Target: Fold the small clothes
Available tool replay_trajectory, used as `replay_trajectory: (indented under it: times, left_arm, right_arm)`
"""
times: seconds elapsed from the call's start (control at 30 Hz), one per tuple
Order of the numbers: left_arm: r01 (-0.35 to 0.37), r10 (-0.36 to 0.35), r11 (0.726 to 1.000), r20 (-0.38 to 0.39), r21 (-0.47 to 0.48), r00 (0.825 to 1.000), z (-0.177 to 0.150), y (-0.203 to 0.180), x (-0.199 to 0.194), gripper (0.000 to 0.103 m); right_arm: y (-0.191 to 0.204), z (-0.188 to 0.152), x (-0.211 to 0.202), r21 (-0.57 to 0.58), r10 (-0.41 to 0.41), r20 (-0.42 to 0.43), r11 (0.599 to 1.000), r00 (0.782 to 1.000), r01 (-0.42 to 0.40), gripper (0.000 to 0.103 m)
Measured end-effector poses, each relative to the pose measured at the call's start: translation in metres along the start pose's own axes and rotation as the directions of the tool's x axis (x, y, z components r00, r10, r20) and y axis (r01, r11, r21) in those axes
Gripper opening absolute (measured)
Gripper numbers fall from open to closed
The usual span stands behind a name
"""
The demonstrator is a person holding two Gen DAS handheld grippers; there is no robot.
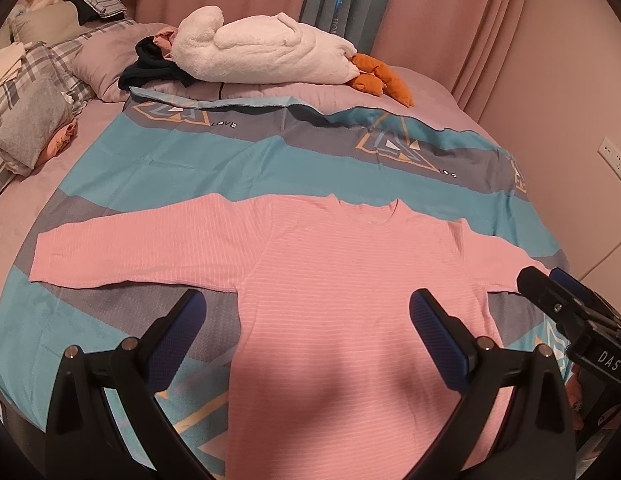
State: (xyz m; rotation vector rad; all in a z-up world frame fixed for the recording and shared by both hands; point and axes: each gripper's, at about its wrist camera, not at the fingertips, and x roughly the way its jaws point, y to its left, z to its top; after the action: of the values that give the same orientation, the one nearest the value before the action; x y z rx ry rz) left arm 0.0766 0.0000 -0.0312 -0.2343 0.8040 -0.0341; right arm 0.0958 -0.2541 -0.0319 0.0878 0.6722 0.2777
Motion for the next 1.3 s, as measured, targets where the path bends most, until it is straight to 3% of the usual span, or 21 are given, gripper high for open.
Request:
replay_trajectory:
  times: [0.73,1.3]
  left_arm:
    - [0.04,-0.042,0.997,0.025,0.066,0.999,-0.004,-0.013,-0.02,0.102]
    - [0.103,-0.103,0.994,-0.007,0.025,0.995,0.002,-0.009,-0.012,0.1]
  right_arm:
    - [-0.002,-0.009,-0.006,0.034,-0.022,0.006,0.999,1.0,0.022,0.102]
    - [-0.003,-0.007,-0.005,0.037,-0.046,0.005,0.998,0.999,0.046,0.102]
